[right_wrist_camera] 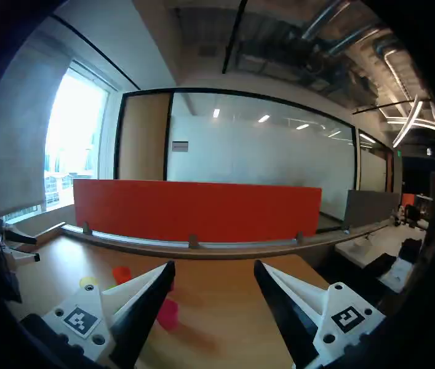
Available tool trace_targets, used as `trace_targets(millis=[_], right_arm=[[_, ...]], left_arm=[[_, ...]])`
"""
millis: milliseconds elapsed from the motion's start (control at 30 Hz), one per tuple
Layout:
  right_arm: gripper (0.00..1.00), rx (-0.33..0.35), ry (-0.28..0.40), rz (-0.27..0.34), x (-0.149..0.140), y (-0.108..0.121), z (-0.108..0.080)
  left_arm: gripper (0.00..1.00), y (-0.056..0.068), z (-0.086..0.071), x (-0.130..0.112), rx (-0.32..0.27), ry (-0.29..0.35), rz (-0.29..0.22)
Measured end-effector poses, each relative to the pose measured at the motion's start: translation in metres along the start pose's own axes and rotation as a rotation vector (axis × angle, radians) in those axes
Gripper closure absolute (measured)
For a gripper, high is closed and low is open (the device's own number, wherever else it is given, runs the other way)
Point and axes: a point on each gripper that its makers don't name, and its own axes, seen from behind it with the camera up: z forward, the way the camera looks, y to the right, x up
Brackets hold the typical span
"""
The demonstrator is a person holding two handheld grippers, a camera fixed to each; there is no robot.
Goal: Pour water
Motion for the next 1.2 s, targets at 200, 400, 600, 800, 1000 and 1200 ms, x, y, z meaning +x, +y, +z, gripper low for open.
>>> trace_targets(millis=[200,400,600,800,1000,1200], right_arm=[[0.01,0.013,-0.027,-0.01,-0.014,0.0,0.002],[0.01,0.03,-0.058,0.002,-0.026,0.005,0.008],[0.01,0.045,-0.084,0.01,-0.042,0.012,0.014],[0.0,0.046,-0.101,0.007,-0.05,0.02,0.019],[0.01,0.05,-0.115,0.008,-0.058,0.026,0.021],[0.0,0.049,-0.125,0.008,-0.064,0.033,0.024]], left_arm=[[0.02,0.02,0.019,-0.025,-0.014,-0.037,-0.007],[0.02,0.049,0.044,-0.059,-0.055,-0.085,0.005],[0.03,0.071,0.069,-0.092,-0.088,-0.14,0.047],[0.03,0.091,0.09,-0.121,-0.119,-0.204,0.071],[0.03,0.11,0.11,-0.142,-0.152,-0.248,0.074],[0.03,0.124,0.127,-0.154,-0.171,-0.27,0.087]])
